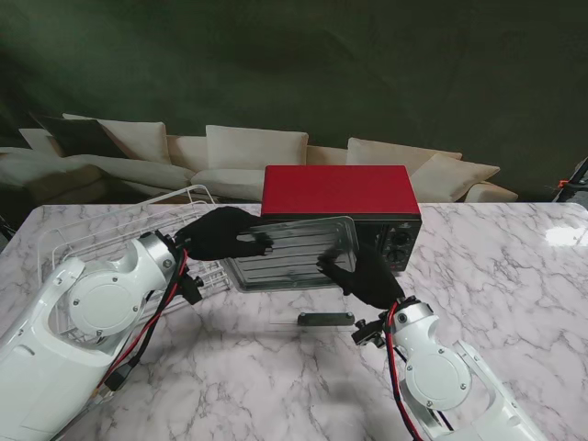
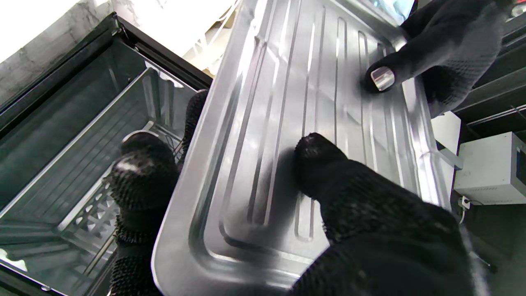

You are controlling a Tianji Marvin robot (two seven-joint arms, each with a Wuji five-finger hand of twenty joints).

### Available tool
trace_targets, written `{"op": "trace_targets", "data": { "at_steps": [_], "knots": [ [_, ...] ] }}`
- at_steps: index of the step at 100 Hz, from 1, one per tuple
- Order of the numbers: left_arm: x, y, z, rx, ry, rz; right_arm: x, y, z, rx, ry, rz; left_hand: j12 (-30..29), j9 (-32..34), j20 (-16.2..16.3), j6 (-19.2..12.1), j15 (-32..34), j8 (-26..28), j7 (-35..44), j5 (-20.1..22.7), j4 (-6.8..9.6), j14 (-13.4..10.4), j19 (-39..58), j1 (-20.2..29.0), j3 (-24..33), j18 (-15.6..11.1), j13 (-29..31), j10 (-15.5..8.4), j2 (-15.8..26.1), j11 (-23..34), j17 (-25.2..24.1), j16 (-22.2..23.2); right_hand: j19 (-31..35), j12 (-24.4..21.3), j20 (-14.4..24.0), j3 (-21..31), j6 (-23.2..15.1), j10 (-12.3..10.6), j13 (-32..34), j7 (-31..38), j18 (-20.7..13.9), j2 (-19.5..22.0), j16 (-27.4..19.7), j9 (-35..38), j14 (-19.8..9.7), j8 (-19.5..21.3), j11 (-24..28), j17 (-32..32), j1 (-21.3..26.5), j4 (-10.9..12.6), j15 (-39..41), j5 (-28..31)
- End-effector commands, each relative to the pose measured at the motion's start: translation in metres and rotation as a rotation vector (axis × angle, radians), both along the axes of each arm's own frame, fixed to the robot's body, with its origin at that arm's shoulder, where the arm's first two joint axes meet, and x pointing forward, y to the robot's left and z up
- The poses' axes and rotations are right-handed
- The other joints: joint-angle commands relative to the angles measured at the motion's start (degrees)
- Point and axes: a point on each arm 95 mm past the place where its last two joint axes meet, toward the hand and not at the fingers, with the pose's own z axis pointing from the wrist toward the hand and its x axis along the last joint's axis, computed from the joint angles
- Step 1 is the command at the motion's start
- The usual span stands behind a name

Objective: Slide the trays into the oven

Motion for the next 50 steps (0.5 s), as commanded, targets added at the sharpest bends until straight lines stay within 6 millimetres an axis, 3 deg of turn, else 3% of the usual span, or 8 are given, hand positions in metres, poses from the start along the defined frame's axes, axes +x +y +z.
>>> {"op": "trace_targets", "data": {
  "at_steps": [1, 19, 22, 26, 37, 40, 44, 50],
  "knots": [
    [-0.002, -0.01, 0.0, -0.004, 0.012, -0.028, -0.006, 0.01, -0.002, 0.015, 0.023, 0.023, -0.4, 0.3, -0.8, -3.7, 1.7, 0.6, 0.9, 2.3, 0.98, 0.9, 1.8, 4.8, 3.7, -3.0, 0.4, -0.1, 4.9, 0.0, 0.0, 0.1, 3.4, 1.7, 1.8, 4.4, -2.8, 0.9, 10.2, 1.4, 1.6, -1.1, 5.3, 3.6, -2.2, -0.1, 3.1, 3.6, 2.4, -0.8, 12.2, 2.2],
    [0.001, -0.015, -0.003, 0.002, 0.024, -0.029, -0.012, 0.011, -0.006, 0.063, 0.091, 0.012, -0.5, -0.6, -0.9, -3.9, 1.3, 0.1, 0.1, 1.5, 0.98, 0.5, 1.4, 4.8, 3.1, -3.3, -0.5, -0.5, 5.6, -0.3, -0.9, 0.0, 7.9, 4.8, 3.5, 8.1, -4.0, 1.5, 11.8, 1.4, 3.2, -3.2, 9.0, 7.9, -3.2, 2.1, 5.3, 9.9, 2.5, -1.4, 22.9, 5.4],
    [0.002, -0.016, -0.004, 0.003, 0.027, -0.029, -0.012, 0.012, -0.006, 0.08, 0.106, 0.007, -0.6, -1.1, -1.0, -3.9, 1.2, -0.1, -0.2, 1.1, 1.01, 0.6, 1.2, 4.8, 2.9, -3.3, -1.0, 0.3, 5.8, -0.4, -1.3, 0.0, 8.4, 5.5, 3.6, 8.5, -4.4, 1.7, 11.7, 1.7, 3.7, -3.3, 9.2, 8.3, -3.4, 2.9, 5.8, 10.6, 2.6, -1.5, 24.8, 5.8],
    [0.002, -0.016, -0.005, 0.004, 0.032, -0.03, -0.013, 0.011, -0.007, 0.102, 0.127, 0.003, -0.5, -1.3, -1.1, -3.9, 1.0, -0.5, -0.8, 0.5, 1.06, 0.6, 0.8, 4.8, 2.6, -3.2, -1.5, -1.2, 6.1, -0.3, -2.0, 0.0, 9.1, 6.4, 3.8, 8.9, -4.6, 1.9, 11.8, 1.9, 3.9, -3.4, 9.3, 8.7, -3.6, 3.9, 6.2, 11.2, 2.6, -1.5, 26.9, 6.2],
    [0.005, -0.019, -0.007, -0.001, 0.039, -0.029, -0.015, 0.011, -0.007, 0.158, 0.177, -0.013, -1.2, -3.5, -1.4, -3.7, -0.5, -2.3, -3.0, -1.7, 1.26, 0.9, -0.9, 4.8, 0.1, -2.6, -4.2, -1.9, 7.0, -0.9, -4.7, -0.3, 11.0, 7.5, 4.4, 9.7, -5.1, 2.4, 11.8, 2.4, 4.3, -3.8, 9.2, 9.5, -3.8, 5.9, 6.6, 11.6, 2.8, -1.6, 29.6, 7.1],
    [0.006, -0.019, -0.007, -0.001, 0.042, -0.029, -0.016, 0.011, -0.008, 0.172, 0.189, -0.014, -1.7, -4.5, -1.5, -3.5, -1.3, -3.1, -4.0, -2.7, 1.82, 1.1, -1.8, 4.8, -2.0, -2.3, -5.3, -1.9, 7.2, -1.2, -5.7, -0.5, 11.1, 7.6, 4.4, 9.8, -5.3, 2.4, 11.8, 2.5, 4.4, -3.8, 9.2, 9.6, -3.7, 6.2, 6.6, 11.6, 2.9, -1.6, 29.8, 7.2],
    [0.007, -0.019, -0.008, -0.001, 0.043, -0.03, -0.016, 0.01, -0.008, 0.187, 0.205, -0.013, -3.3, -6.9, -1.2, -3.2, -2.9, -3.8, -5.8, -4.3, 4.1, 1.4, -3.8, 4.0, -7.5, -1.7, -7.6, -1.9, 8.1, -1.3, -7.9, -0.7, 11.1, 7.7, 4.4, 10.0, -5.5, 2.4, 11.8, 2.7, 4.6, -3.9, 9.1, 9.7, -3.6, 6.6, 6.6, 11.7, 2.9, -1.6, 29.9, 7.4],
    [0.008, -0.019, -0.008, 0.001, 0.047, -0.032, -0.017, 0.01, -0.008, 0.194, 0.217, -0.014, -9.2, -10.6, -0.9, -2.7, -4.8, -4.0, -9.1, -6.7, 4.74, 1.7, -6.2, 1.1, -9.3, -1.4, -10.5, -0.5, 7.9, -1.6, -10.4, -1.2, 11.2, 7.8, 4.4, 10.1, -5.8, 2.4, 11.8, 2.9, 4.7, -3.8, 9.0, 9.8, -3.6, 7.0, 6.7, 11.7, 2.9, -1.7, 30.2, 7.6]
  ]
}}
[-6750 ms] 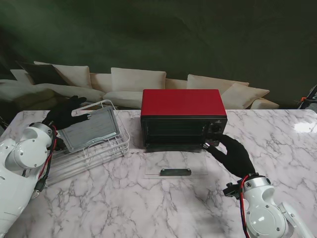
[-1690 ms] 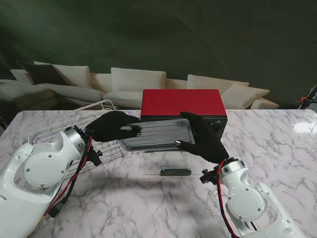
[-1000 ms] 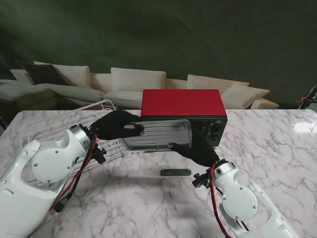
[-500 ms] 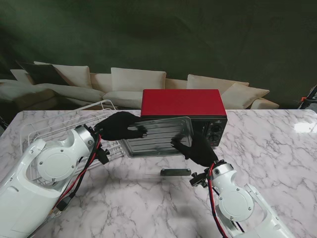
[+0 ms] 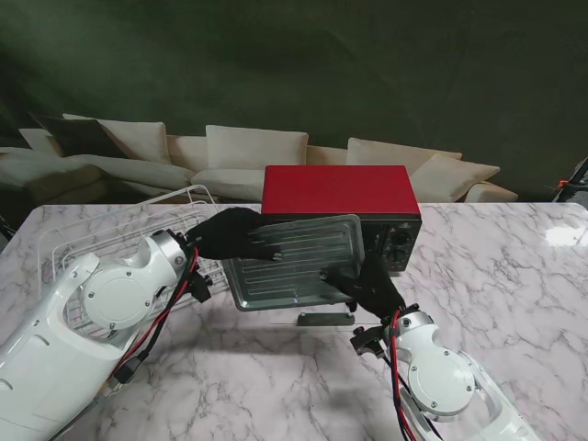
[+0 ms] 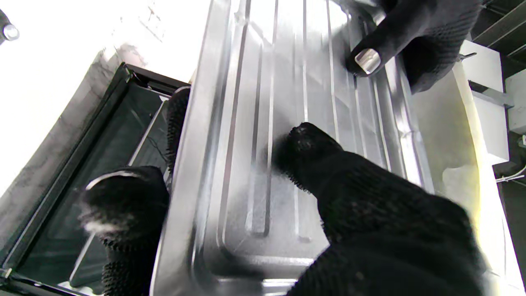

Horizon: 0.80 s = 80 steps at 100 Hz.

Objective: Slide the trays into the oven

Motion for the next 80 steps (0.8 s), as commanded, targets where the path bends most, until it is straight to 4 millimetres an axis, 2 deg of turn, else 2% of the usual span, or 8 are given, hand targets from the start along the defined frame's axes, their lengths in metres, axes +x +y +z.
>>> {"op": "trace_targets", "data": {
  "at_steps": [1, 13, 29, 42, 53, 59, 72, 80],
  "knots": [
    [-0.001, -0.009, -0.001, -0.004, 0.012, -0.026, -0.006, 0.01, 0.002, 0.009, 0.007, 0.03, -4.1, -4.3, -0.4, -2.6, -2.7, -1.1, -3.7, -2.6, 3.62, 1.2, -3.0, 0.8, 0.0, -1.2, -3.1, 0.2, 8.3, -1.3, -2.9, -1.2, 3.0, 1.6, 1.1, 4.4, -5.9, 0.3, 9.0, 3.3, 0.9, 1.9, 5.1, 3.0, -7.2, 2.8, 4.8, 2.4, 2.9, -0.1, 20.3, 3.0],
    [0.001, -0.009, -0.001, 0.002, 0.008, -0.028, -0.006, 0.01, 0.001, 0.016, 0.019, 0.023, -8.2, -14.2, -1.7, -1.3, -7.5, -3.8, -13.3, -7.7, 3.14, 2.0, -10.3, -8.0, -1.8, -1.2, -11.6, -0.2, 10.8, -6.5, -9.4, -3.4, 3.0, 1.7, 1.0, 4.6, -6.4, 0.3, 8.9, 3.4, 1.0, 2.1, 5.0, 3.1, -7.2, 3.5, 4.8, 2.4, 2.9, -0.2, 20.5, 3.1],
    [0.003, -0.008, 0.002, 0.011, -0.018, -0.021, -0.006, 0.009, 0.002, 0.028, 0.028, 0.021, -13.5, -27.8, -3.8, -1.3, -12.2, -7.4, -18.2, -15.1, 2.03, 3.0, -18.0, -14.6, -3.2, -0.4, -20.3, 1.1, 9.9, -12.9, -15.1, -6.6, 3.1, 2.1, 1.0, 4.7, -6.9, 0.3, 9.0, 3.6, 1.1, 2.2, 4.8, 3.1, -7.2, 4.8, 4.9, 2.4, 2.9, -0.2, 20.8, 3.3],
    [0.006, -0.005, 0.007, 0.011, -0.046, -0.004, -0.008, 0.009, 0.003, 0.041, 0.038, 0.018, -16.2, -34.5, -5.0, -1.0, -14.3, -8.7, -20.8, -20.0, 1.22, 3.9, -22.6, -18.9, -3.4, -0.2, -25.7, 1.1, 9.7, -15.8, -17.8, -8.8, 3.5, 2.3, 1.1, 4.8, -7.3, 0.3, 9.0, 3.5, 1.1, 2.2, 4.9, 3.3, -7.2, 5.5, 5.0, 2.5, 2.9, -0.2, 21.4, 3.6],
    [0.009, -0.001, 0.014, -0.015, -0.087, 0.028, -0.011, 0.006, 0.004, 0.056, 0.049, 0.013, -16.6, -35.2, -5.7, -1.2, -14.9, -9.0, -21.1, -20.9, 1.01, 3.4, -24.5, -20.3, -3.4, 0.1, -27.4, 0.2, 10.1, -16.0, -19.0, -9.6, 3.6, 2.4, 1.1, 4.9, -7.2, 0.4, 8.9, 3.3, 1.2, 2.4, 4.9, 3.3, -7.1, 5.7, 5.0, 2.5, 2.9, -0.2, 21.5, 3.7],
    [0.01, 0.004, 0.018, -0.019, -0.109, 0.05, -0.013, 0.004, 0.005, 0.064, 0.056, 0.009, -16.1, -32.3, -5.8, -1.3, -14.8, -8.9, -20.8, -20.1, 1.01, 2.5, -25.1, -20.2, -3.1, 0.3, -27.1, -0.3, 10.8, -14.6, -19.1, -9.7, 3.6, 2.4, 1.0, 4.8, -7.1, 0.4, 8.9, 3.1, 1.2, 2.7, 4.8, 3.1, -7.1, 5.9, 5.0, 2.5, 2.9, -0.2, 21.6, 3.4],
    [0.011, 0.021, 0.023, -0.031, -0.135, 0.112, -0.018, -0.004, 0.006, 0.083, 0.078, -0.006, -13.6, -28.0, -3.8, -1.6, -15.1, -8.8, -20.5, -19.9, 0.77, 1.1, -26.2, -19.2, -3.4, 3.1, -26.1, -0.8, 13.6, -12.7, -19.3, -9.8, 3.4, 2.8, 0.9, 4.5, -6.6, 0.8, 8.9, 3.0, 1.6, 3.1, 4.5, 2.6, -6.9, 6.4, 5.3, 2.4, 3.0, -0.2, 21.4, 3.0],
    [0.011, 0.033, 0.023, -0.046, -0.15, 0.156, -0.02, -0.01, 0.005, 0.084, 0.087, -0.026, -12.7, -24.7, -3.0, -1.7, -14.7, -8.3, -19.3, -17.1, 0.82, 1.1, -26.2, -18.9, -3.3, 4.1, -24.8, -0.8, 14.8, -11.4, -19.0, -9.4, 3.4, 2.8, 0.8, 4.4, -6.5, 0.8, 8.9, 2.9, 1.7, 3.2, 4.4, 2.6, -6.8, 6.5, 5.4, 2.5, 3.0, -0.2, 21.4, 2.8]
  ]
}}
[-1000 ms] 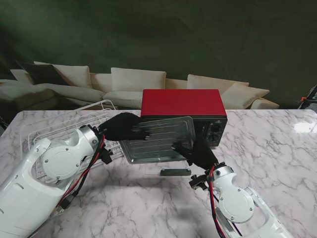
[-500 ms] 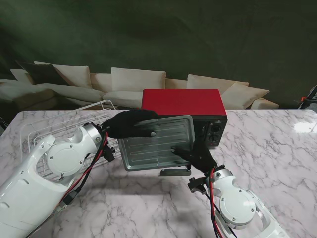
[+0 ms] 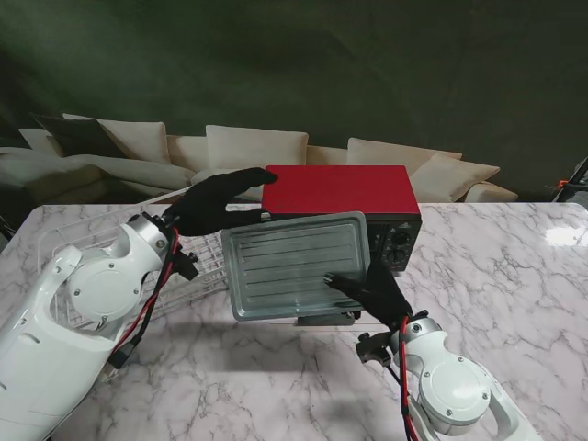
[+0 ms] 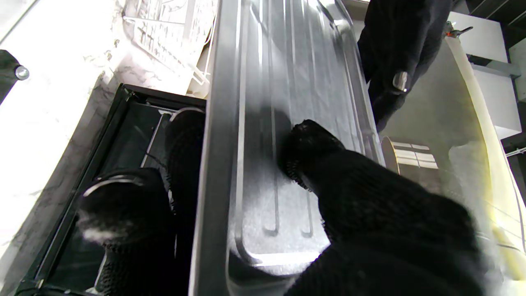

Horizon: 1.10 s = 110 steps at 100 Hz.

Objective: Slide the trays into the oven

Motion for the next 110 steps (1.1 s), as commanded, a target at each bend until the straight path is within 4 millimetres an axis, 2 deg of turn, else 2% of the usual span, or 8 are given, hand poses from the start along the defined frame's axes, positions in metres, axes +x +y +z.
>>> {"op": "trace_targets", "data": {
  "at_steps": [1, 7, 17, 52, 70, 77, 102, 110],
  "knots": [
    [0.0, 0.009, -0.002, -0.008, 0.001, 0.03, -0.003, -0.004, -0.003, -0.005, 0.015, -0.019, 1.4, 2.9, 2.0, -1.5, -1.0, 0.5, 1.3, 2.1, -0.49, -0.9, -1.0, 0.2, -1.5, 1.7, 1.7, -0.8, 2.5, 1.1, -0.5, 0.3, 2.5, 0.7, 0.4, 4.5, -7.2, 1.1, 5.1, 2.9, 1.4, 3.8, 2.7, 1.1, -5.0, 3.5, 2.4, 2.0, 3.1, 1.0, 5.5, 2.8],
    [0.0, 0.019, -0.003, -0.015, 0.001, 0.058, -0.005, -0.009, -0.004, 0.002, 0.028, -0.035, 2.4, 6.7, 2.8, -1.8, -0.8, 1.5, 3.3, 6.6, -0.45, -0.9, -0.8, 0.8, -1.3, 2.2, 2.9, -0.8, 3.1, 2.3, -0.3, 0.7, 2.5, 0.7, 0.4, 4.4, -7.0, 1.2, 5.1, 2.8, 1.5, 3.9, 2.7, 1.0, -4.9, 3.5, 2.5, 2.0, 3.2, 1.0, 5.5, 2.7],
    [0.002, 0.038, -0.007, 0.008, -0.001, 0.11, -0.007, -0.018, -0.006, 0.013, 0.061, -0.058, 3.1, 9.8, 3.4, -1.7, -0.2, 2.1, 4.4, 9.4, -0.4, -0.7, -0.4, 1.6, -1.2, 2.8, 4.6, -0.8, 3.8, 3.0, 0.3, 1.2, 2.4, 0.6, 0.3, 4.3, -6.5, 1.3, 5.0, 2.6, 1.8, 4.1, 2.5, 0.7, -4.6, 3.3, 2.5, 1.9, 3.3, 1.0, 5.3, 2.3],
    [0.011, 0.09, -0.03, 0.098, 0.066, 0.234, -0.001, -0.037, -0.025, 0.021, 0.215, -0.118, 4.0, 10.8, 4.2, -1.4, -0.2, 2.6, 4.4, 10.0, -0.39, -0.7, -0.1, 1.7, -1.6, 3.0, 5.2, -0.8, 4.7, 2.8, 0.0, 2.0, 2.0, 0.7, -0.1, 3.9, -5.9, 1.5, 5.1, 2.5, 2.5, 4.5, 2.1, 0.2, -4.2, 3.1, 2.9, 1.8, 3.5, 1.0, 5.2, 1.8],
    [0.012, 0.103, -0.04, 0.093, 0.089, 0.279, 0.008, -0.042, -0.036, 0.035, 0.311, -0.137, 4.3, 11.1, 4.4, -1.3, -0.1, 2.7, 4.4, 10.1, -0.42, -0.5, -0.2, 1.6, -1.6, 3.2, 5.3, -0.8, 4.9, 2.9, -0.1, 2.2, 2.1, 0.7, -0.2, 3.8, -5.4, 1.7, 5.0, 2.5, 2.8, 4.6, 2.1, 0.0, -4.0, 2.9, 3.2, 1.8, 3.6, 1.0, 5.3, 1.5],
    [0.012, 0.106, -0.042, 0.086, 0.09, 0.29, 0.012, -0.043, -0.041, 0.029, 0.345, -0.138, 4.4, 11.1, 4.5, -1.4, 0.0, 2.6, 4.0, 9.3, -0.44, -1.3, -0.1, 1.5, -1.6, 3.2, 5.7, -1.0, 5.2, 2.9, 0.0, 2.3, 2.1, 0.7, -0.3, 3.7, -5.3, 1.7, 5.0, 2.5, 2.9, 4.6, 2.0, -0.1, -3.9, 2.8, 3.2, 1.8, 3.6, 1.0, 5.3, 1.5],
    [0.012, 0.109, -0.043, 0.075, 0.09, 0.295, 0.027, -0.039, -0.053, 0.045, 0.448, -0.143, 4.6, 11.5, 4.9, -1.4, -0.3, 2.8, 4.3, 10.2, -0.52, -1.2, 0.0, 1.4, -1.6, 3.3, 6.2, -0.8, 5.8, 3.0, -0.1, 2.3, 2.1, 0.6, -0.4, 3.7, -5.3, 1.8, 5.0, 2.7, 3.0, 4.6, 1.9, -0.1, -3.8, 2.7, 3.4, 1.7, 3.7, 1.1, 5.4, 1.4],
    [0.012, 0.108, -0.044, 0.077, 0.089, 0.291, 0.033, -0.035, -0.056, 0.067, 0.47, -0.145, 4.5, 10.7, 5.0, -1.8, -0.2, 2.6, 3.8, 8.9, -0.53, -1.1, 0.0, 1.2, -1.6, 3.1, 6.1, -0.9, 5.9, 2.7, 0.0, 2.5, 2.1, 0.6, -0.4, 3.7, -5.3, 1.7, 5.0, 2.8, 3.1, 4.7, 1.9, -0.1, -3.8, 2.6, 3.5, 1.5, 3.7, 1.1, 5.5, 1.4]
  ]
}}
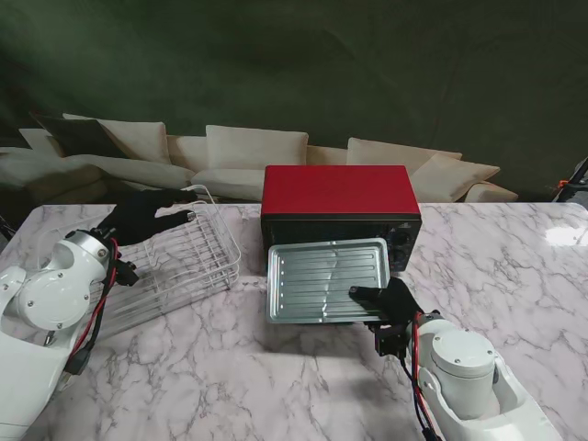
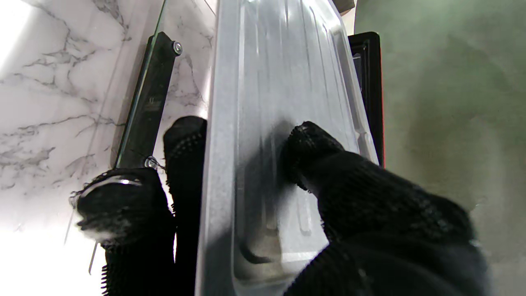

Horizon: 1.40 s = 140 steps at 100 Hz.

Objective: Slide the trays into the oven

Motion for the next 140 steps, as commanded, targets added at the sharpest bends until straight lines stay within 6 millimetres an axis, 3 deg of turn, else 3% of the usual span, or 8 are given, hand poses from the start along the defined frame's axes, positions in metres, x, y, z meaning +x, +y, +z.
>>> {"op": "trace_targets", "data": {
  "at_steps": [1, 31, 93, 140],
  "knots": [
    [0.001, -0.001, -0.004, 0.006, 0.015, -0.008, 0.004, 0.006, -0.002, 0.024, 0.016, -0.005, 0.6, 0.5, 1.4, -1.6, -0.2, 0.5, -0.5, 0.2, -0.53, -0.5, 0.0, -0.1, -1.7, 1.7, 0.3, -0.7, 2.9, 0.2, -0.4, 0.8, 2.2, 0.6, -0.4, 3.8, -6.1, 1.1, 4.3, 2.8, 2.2, 4.1, 1.3, -0.1, -3.7, 2.6, 3.0, 1.4, 3.7, 1.1, 3.8, 1.6],
    [0.002, -0.005, -0.004, 0.003, 0.023, -0.015, 0.021, 0.02, -0.01, 0.077, 0.093, -0.003, 0.8, 0.6, 1.6, -1.5, -0.1, 0.7, -0.2, 0.4, -0.5, -0.5, 0.0, -0.1, -1.7, 1.8, 0.3, -0.7, 2.9, 0.3, -0.5, 1.0, 2.2, 0.6, -0.4, 3.8, -6.4, 1.0, 4.4, 3.1, 2.5, 4.1, 1.2, -0.1, -3.8, 2.5, 3.3, 1.3, 3.7, 1.1, 3.9, 1.6],
    [0.004, -0.008, -0.005, 0.01, 0.033, -0.029, 0.017, 0.02, -0.028, 0.137, 0.254, -0.04, 0.8, 0.6, 1.7, -1.6, -0.1, 0.8, -0.3, 0.4, -0.5, -0.2, -0.3, -0.1, -1.7, 1.8, 0.3, -0.7, 3.0, 0.1, -0.6, 1.1, 2.2, 0.6, -0.4, 3.6, -6.2, 1.0, 4.3, 3.2, 2.4, 4.5, 0.8, -0.6, -3.7, 2.4, 3.2, 0.8, 3.7, 1.1, 3.5, 1.2],
    [0.005, -0.011, -0.006, 0.013, 0.039, -0.035, 0.044, 0.014, -0.029, 0.158, 0.275, -0.064, 0.8, 0.8, 1.7, -1.4, -0.2, 0.9, -0.1, 0.9, -0.5, -0.2, -0.5, 0.0, -1.7, 1.6, 0.2, -0.5, 2.8, 0.1, -0.5, 1.1, 2.5, 1.0, -0.1, 3.1, -6.7, 0.7, 4.3, 3.2, 2.0, 4.9, 0.6, -1.0, -3.8, 2.6, 3.5, -0.2, 3.7, 1.1, 3.4, 1.0]
  ]
}}
